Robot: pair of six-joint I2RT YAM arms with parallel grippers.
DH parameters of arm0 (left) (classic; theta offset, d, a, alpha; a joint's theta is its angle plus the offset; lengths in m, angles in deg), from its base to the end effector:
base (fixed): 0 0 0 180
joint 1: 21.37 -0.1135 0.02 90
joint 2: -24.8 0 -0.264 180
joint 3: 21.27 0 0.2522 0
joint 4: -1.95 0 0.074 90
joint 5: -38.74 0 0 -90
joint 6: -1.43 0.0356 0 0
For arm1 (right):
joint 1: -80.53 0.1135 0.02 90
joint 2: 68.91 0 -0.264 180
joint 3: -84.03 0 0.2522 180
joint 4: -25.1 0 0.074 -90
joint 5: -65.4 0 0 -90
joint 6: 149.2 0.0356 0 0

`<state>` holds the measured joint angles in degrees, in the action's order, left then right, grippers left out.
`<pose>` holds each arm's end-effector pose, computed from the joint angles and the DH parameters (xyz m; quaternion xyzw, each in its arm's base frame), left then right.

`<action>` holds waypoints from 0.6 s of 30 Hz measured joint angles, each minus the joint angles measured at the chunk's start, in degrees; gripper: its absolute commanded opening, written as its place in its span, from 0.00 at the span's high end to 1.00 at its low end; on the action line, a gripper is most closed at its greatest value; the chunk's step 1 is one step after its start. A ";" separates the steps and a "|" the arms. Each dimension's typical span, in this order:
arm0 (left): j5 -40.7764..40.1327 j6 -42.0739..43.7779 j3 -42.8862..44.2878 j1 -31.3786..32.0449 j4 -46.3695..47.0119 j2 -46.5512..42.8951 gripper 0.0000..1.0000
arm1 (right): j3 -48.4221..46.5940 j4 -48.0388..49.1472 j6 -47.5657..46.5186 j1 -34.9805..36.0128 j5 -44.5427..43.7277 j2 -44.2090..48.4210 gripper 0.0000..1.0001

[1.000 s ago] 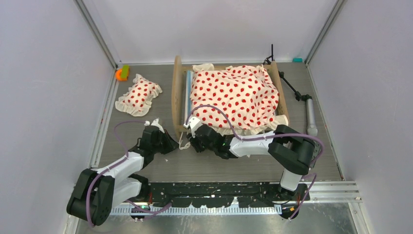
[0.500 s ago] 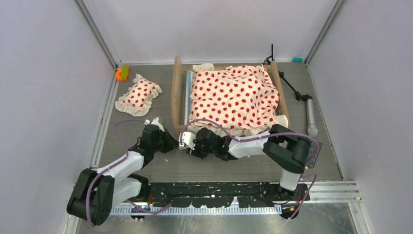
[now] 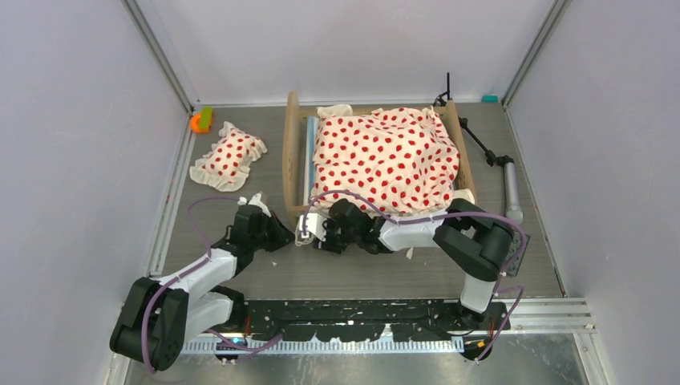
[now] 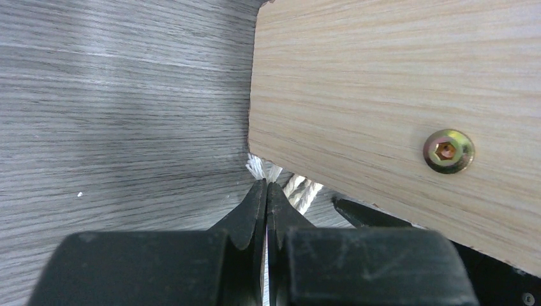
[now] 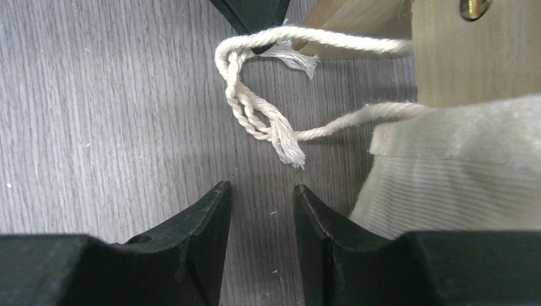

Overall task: Set up the pet bed
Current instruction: Tie the ropes to the bed frame.

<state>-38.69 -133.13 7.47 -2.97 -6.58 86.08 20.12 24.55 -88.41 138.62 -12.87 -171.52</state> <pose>0.1757 -0.0666 0.1379 -0.1606 0.8915 -0.2999 0.2990 0.1835 0.3084 0.1446 -0.6521 0.6201 0.1957 0.3898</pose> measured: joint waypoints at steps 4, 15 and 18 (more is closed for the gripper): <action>0.00 0.00 0.00 0.00 0.02 0.00 1.00 | -0.70 0.81 -0.57 -0.46 0.70 -0.94 0.54; -0.02 0.00 0.00 0.00 0.00 -0.59 1.00 | -5.33 1.53 -1.42 -1.86 3.65 -5.09 0.54; 0.00 0.00 0.00 0.00 0.00 -0.68 1.00 | -5.97 0.87 -1.90 -1.97 4.50 -5.44 0.55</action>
<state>-38.69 -133.13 7.47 -2.97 -6.58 85.40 14.15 25.43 -90.32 136.65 -8.37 -176.96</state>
